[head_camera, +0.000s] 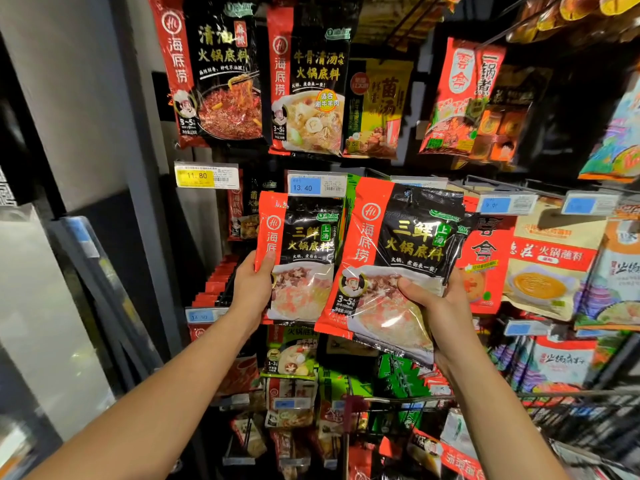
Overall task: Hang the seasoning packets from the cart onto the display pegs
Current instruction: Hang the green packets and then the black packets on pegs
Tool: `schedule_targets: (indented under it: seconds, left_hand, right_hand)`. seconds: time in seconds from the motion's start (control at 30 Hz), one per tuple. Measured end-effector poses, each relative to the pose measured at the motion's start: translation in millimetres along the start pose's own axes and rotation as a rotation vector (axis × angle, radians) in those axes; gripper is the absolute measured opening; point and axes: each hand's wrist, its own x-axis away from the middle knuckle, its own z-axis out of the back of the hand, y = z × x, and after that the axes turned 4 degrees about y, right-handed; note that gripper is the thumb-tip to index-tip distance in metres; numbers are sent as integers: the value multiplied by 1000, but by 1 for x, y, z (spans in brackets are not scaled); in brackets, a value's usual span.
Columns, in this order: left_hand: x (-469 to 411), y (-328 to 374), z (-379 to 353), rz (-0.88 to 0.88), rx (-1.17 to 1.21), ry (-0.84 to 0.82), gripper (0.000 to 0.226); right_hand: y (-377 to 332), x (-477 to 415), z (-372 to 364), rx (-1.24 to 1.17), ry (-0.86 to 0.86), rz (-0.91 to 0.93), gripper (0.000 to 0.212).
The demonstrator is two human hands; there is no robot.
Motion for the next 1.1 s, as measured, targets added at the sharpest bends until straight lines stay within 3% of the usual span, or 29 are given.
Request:
schedule_targets:
  seconds: [0.37, 0.6, 0.67, 0.73, 0.87, 1.0, 1.1]
  left_hand:
    - [-4, -5, 0, 27, -2, -8, 33]
    - [-7, -12, 0, 29, 5, 11, 32]
    - [-6, -12, -2, 31, 12, 7, 30]
    - [0, -12, -3, -11, 4, -6, 27]
    - [13, -14, -2, -103, -1, -23, 16]
    - [8, -5, -4, -121, 17, -28, 11]
    - [0, 6, -8, -128, 20, -27, 17]
  right_hand:
    - [-2, 1, -1, 19, 10, -6, 150]
    - [-5, 4, -2, -17, 0, -3, 145]
    - [-5, 3, 0, -29, 1, -4, 133]
    - [-4, 3, 4, -37, -4, 12, 123]
    - [-6, 5, 5, 2, 9, -5, 143]
    - [-5, 3, 6, -25, 18, 9, 123]
    - [-3, 3, 7, -12, 19, 3, 127]
